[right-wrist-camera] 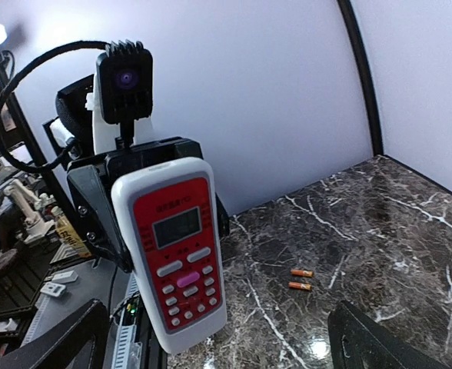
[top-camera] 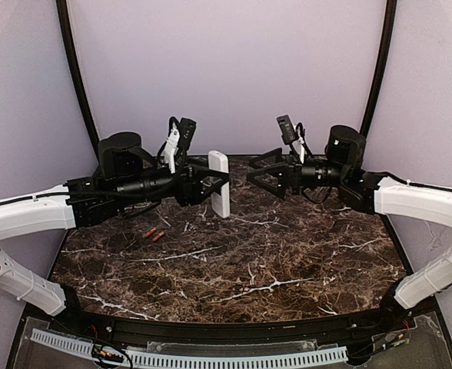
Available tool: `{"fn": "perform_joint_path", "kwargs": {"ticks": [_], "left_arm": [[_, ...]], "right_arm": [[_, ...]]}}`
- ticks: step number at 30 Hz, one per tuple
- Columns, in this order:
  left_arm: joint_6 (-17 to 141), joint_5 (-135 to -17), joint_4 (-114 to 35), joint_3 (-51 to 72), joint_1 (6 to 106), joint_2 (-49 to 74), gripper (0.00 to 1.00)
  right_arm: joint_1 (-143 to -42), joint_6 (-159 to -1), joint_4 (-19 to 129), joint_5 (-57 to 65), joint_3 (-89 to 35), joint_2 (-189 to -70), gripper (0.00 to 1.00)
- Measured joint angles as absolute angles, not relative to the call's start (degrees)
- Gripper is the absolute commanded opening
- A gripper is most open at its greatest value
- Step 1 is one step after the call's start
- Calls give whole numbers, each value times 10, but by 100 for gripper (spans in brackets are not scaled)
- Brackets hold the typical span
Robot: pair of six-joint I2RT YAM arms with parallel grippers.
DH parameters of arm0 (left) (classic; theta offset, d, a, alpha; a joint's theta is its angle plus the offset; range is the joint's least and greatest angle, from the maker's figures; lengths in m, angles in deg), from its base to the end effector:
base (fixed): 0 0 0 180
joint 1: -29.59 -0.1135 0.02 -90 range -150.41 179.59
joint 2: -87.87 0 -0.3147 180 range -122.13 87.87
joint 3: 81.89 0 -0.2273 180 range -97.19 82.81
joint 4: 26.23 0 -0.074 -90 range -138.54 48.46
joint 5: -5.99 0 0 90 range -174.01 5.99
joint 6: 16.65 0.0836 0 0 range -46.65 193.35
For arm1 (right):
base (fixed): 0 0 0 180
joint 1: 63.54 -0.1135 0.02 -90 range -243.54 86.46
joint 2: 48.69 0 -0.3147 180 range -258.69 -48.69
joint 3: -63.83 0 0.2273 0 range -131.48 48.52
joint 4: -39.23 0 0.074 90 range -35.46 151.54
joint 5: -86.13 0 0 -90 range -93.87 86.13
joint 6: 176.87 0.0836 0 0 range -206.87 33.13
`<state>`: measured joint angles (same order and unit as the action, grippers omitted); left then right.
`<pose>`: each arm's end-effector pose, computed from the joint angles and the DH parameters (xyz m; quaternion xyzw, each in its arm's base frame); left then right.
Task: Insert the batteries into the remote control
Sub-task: Pass from the right arm to the left
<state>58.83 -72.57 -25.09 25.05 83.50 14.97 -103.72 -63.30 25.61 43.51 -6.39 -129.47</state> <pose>0.1696 -0.2608 0.4185 0.3015 0.6308 -0.4577 0.5492 0.2074 0.2557 0.3895 -0.3795 0.5813 0.5857 0.4184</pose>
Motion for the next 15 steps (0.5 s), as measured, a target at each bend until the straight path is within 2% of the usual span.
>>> {"fn": "perform_joint_path", "kwargs": {"ticks": [6,15], "left_arm": [[606,-772,-401,186,835,117,32],[543,-790,-525,172,839,-14,30]], "right_arm": [[-1034,-719,401,313,-58,-1213,99],[-1017,-731,493,207,16,-1182,99]]}}
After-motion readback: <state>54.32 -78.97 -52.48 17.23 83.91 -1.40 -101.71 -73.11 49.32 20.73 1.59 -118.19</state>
